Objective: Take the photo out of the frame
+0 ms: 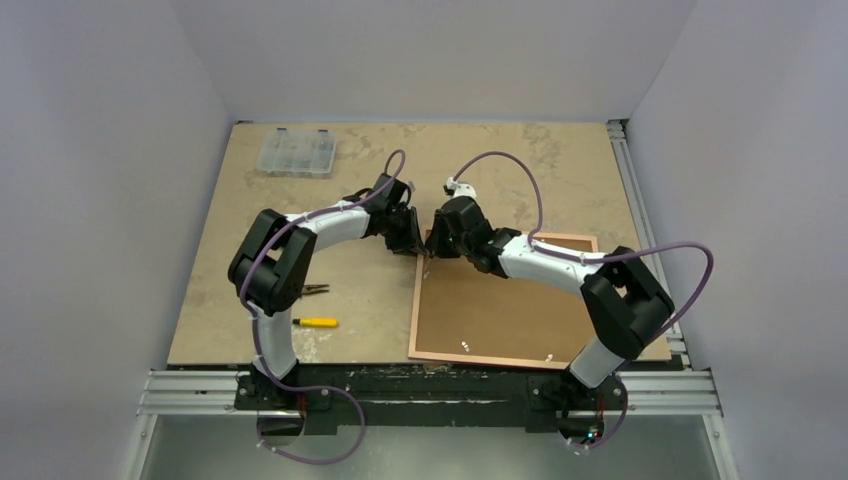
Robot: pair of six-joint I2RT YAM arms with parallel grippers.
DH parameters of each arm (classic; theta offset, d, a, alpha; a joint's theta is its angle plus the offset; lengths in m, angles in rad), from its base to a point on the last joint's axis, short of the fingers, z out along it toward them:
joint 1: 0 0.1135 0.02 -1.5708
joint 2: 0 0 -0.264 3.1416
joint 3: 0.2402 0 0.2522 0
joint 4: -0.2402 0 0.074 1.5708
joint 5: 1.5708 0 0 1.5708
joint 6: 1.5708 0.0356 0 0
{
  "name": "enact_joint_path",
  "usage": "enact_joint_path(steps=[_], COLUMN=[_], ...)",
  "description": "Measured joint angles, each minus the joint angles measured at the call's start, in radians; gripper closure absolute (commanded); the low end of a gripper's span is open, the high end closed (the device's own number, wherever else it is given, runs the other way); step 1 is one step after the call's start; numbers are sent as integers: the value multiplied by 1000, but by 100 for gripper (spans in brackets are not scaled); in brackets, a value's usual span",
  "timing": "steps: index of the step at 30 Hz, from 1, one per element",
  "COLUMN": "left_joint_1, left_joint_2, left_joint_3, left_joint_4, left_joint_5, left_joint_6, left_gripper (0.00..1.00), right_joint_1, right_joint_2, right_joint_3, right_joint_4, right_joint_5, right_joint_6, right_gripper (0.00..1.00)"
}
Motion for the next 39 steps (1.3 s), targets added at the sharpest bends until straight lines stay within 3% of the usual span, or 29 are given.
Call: enact_joint_path(steps=[11, 39], left_joint_1=[0, 0], left_joint_2=[0, 0], left_joint_3=[0, 0], left_joint_4=[0, 0], left_joint_5=[0, 0], left_joint_6=[0, 0], left_gripper=[100, 100], right_joint_1=[-2, 5], right_joint_2=[59, 32], right_joint_3=[18, -3], right_joint_4=[18, 8], right_joint_5=[-10, -9], right_joint_6=[-2, -32], right_gripper=[100, 100])
